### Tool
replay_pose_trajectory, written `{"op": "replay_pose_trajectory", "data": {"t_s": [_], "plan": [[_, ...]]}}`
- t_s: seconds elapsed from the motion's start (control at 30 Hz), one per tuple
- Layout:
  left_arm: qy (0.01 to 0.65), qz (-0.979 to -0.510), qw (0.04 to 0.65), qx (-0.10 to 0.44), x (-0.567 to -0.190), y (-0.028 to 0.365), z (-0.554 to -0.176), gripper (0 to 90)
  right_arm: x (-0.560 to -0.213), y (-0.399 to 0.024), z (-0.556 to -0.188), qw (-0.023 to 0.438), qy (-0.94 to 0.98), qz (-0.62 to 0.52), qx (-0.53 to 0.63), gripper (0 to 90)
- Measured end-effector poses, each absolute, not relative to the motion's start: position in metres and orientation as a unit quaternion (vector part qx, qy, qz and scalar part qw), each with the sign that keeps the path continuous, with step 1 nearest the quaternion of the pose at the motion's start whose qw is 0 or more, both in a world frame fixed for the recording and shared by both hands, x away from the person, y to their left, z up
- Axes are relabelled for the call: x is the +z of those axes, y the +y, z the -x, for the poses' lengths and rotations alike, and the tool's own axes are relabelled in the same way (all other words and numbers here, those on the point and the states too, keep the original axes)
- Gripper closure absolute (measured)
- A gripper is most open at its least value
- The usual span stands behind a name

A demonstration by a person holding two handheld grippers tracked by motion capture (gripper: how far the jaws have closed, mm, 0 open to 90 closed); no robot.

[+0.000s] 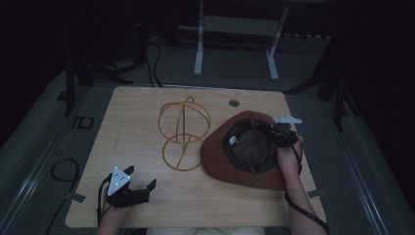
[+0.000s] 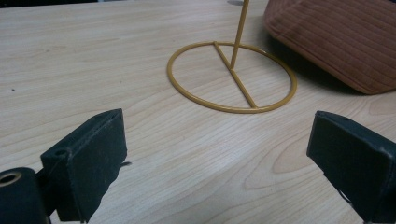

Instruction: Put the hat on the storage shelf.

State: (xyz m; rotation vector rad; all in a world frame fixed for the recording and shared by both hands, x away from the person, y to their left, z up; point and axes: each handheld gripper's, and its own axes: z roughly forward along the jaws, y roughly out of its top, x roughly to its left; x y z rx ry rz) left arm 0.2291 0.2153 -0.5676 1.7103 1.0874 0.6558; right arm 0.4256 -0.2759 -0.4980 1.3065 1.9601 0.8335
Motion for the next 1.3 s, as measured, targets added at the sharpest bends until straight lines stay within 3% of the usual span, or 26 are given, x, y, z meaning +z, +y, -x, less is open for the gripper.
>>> {"op": "replay_pose_trajectory", "data": {"t_s": [0.63,1.3], "plan": [[0.438,-0.693,0.498,0.282,-0.534,0.208,-0.216,7.9,-0.424,-0.303,-0.354,0.349,0.701,-0.455,0.425,83.6],[0.361,-0.728,0.520,0.262,-0.449,0.139,-0.216,8.0,-0.417,-0.311,-0.322,0.344,0.694,-0.439,0.455,83.6]]}}
